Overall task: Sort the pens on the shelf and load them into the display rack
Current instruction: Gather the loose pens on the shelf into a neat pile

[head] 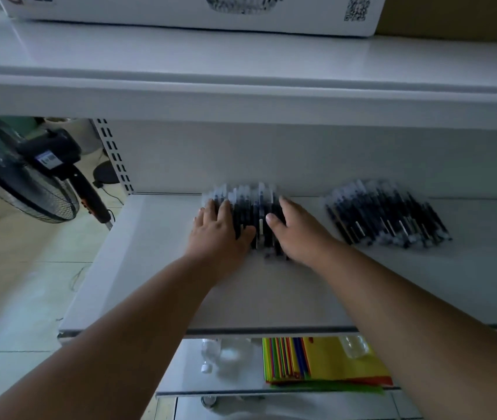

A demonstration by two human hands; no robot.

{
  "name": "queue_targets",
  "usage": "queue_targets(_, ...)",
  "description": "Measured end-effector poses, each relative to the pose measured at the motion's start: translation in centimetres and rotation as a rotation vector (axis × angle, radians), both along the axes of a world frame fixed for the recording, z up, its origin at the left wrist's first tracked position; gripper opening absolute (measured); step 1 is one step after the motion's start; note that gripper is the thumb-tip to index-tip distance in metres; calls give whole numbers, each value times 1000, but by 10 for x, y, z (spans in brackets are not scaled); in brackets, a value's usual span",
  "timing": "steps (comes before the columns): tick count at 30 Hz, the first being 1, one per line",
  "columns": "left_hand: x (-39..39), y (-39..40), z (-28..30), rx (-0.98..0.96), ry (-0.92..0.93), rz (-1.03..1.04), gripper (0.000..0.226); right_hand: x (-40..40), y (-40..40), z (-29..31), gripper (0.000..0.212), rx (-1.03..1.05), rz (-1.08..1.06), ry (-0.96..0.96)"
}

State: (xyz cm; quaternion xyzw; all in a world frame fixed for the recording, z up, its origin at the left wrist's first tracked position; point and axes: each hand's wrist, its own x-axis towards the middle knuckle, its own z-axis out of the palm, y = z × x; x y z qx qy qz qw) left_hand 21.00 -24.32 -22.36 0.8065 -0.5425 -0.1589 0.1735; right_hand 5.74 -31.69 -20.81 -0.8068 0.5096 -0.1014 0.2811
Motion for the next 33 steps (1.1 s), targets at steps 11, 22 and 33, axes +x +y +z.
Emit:
queue_targets(11,-12,-8,7,-86,103,-26,72,-12,-11,0,62,21,-23,-34)
queue_targets(22,-49,-30,17,-167,308,-60,53,-43,-21,16,49,-5,-126,-32)
queue_targets(33,-87,-43,10,-46,119,-109,70,-80,-39,14,56,-61,-42,-54)
